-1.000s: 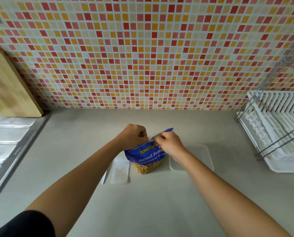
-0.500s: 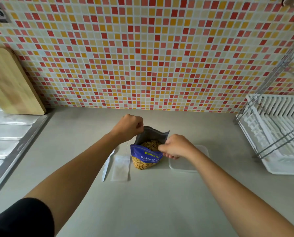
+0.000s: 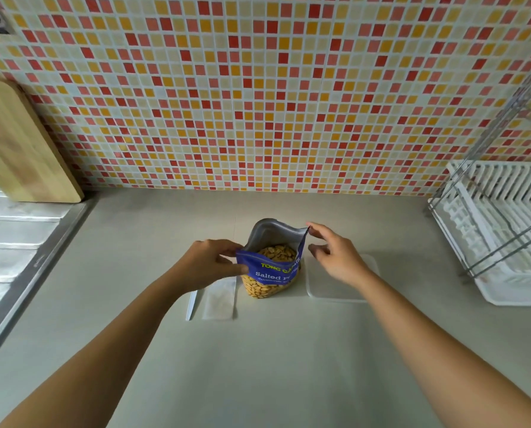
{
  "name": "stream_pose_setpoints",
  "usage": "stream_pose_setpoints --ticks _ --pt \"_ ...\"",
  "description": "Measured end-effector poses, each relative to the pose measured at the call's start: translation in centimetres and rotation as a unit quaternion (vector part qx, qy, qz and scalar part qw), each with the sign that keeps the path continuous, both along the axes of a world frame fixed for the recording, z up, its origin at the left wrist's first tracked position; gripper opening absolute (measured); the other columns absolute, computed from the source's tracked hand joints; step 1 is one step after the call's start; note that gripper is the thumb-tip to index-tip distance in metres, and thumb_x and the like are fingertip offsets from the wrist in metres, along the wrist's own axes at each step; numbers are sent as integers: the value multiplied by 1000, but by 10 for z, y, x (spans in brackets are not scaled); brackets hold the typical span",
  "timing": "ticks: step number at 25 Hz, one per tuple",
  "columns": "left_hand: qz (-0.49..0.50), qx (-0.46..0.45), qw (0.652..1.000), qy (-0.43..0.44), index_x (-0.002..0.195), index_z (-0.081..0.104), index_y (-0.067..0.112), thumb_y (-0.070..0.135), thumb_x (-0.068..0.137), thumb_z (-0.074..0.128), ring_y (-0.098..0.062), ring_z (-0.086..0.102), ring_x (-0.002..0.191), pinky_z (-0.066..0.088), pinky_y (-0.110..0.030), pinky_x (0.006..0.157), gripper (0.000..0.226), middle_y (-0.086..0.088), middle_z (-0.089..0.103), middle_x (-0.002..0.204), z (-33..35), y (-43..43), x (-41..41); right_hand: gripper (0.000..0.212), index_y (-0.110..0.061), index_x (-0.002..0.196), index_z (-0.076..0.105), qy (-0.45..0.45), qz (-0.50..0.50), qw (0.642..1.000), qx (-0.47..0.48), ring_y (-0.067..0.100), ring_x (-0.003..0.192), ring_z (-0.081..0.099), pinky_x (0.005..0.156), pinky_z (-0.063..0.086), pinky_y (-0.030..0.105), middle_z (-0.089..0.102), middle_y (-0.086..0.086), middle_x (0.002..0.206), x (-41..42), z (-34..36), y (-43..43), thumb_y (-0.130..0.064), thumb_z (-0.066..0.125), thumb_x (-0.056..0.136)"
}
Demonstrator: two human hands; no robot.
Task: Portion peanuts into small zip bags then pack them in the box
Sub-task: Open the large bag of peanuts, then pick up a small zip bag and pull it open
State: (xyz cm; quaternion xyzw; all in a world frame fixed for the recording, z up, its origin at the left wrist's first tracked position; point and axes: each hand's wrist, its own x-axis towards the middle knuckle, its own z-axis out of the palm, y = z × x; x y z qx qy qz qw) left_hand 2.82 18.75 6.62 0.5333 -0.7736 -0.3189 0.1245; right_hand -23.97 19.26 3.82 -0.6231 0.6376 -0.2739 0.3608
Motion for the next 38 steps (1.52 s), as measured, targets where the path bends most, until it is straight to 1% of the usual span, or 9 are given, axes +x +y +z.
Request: stream_pose_setpoints --ticks 4,8,16,21,26,31,33,35,38 --pt "56 -97 994 2 104 70 7 17 89 60 -10 55 76 39 -6 62 21 -9 72 95 -9 -10 -10 14 -16 98 58 -47 -33 997 -60 16 83 64 72 47 18 64 -2 100 17 -11 -12 -6 59 89" --pt "84 -119 989 0 106 69 7 14 90 57 -17 57 79 35 -17 66 21 -11 72 97 -7 -36 -12 8 -12 84 58 -46 -43 993 -101 8 77 61 67 44 11 65 0 84 20 -13 -22 -6 64 85" --pt "141 -134 980 43 102 69 5 10 90 57 -25 63 84 39 -22 72 18 -11 71 92 -22 -54 0 22 -12 107 66 -27 -33 993 -107 16 85 66 74 47 18 72 4 95 28 -29 -23 -10 65 85" --pt "151 -141 977 52 100 72 6 11 88 59 -17 60 79 34 -4 61 18 -9 73 92 -23 -57 -2 14 -9 96 73 14 -60 986 -154 13 73 61 61 38 4 74 8 87 32 -28 -31 -10 66 84" --pt "163 -132 977 40 106 70 8 13 90 58 -20 63 89 34 -15 71 21 -9 72 99 -22 -54 -2 20 -9 105 68 -23 -89 986 -137 13 81 62 65 38 -2 71 6 94 39 -32 -27 -9 64 86" --pt "248 -89 960 98 120 61 7 17 88 62 -20 65 98 40 -15 87 34 -8 68 110 -29 -35 7 41 -7 111 50 -122 -216 963 -101 15 89 57 77 49 20 55 4 105 53 -49 -6 -18 73 79" --pt "270 -57 958 76 112 66 6 17 86 63 -19 60 84 42 -18 87 28 -10 68 94 -53 -18 18 32 -8 99 45 -139 -237 957 -95 19 82 56 68 47 11 52 10 97 67 -70 16 -13 70 81" --pt "261 -15 965 32 104 68 4 18 85 63 -24 57 79 42 -25 81 24 -13 67 87 -79 -2 28 26 -9 94 44 -112 -213 968 -73 22 77 55 65 46 16 53 15 91 83 -94 39 -12 67 83" --pt "233 26 972 -10 109 66 5 17 84 64 -31 62 92 45 -30 80 28 -16 67 101 -103 10 37 31 -2 109 51 31 -78 995 -46 30 98 56 86 46 36 56 18 107 103 -129 62 -21 62 86"
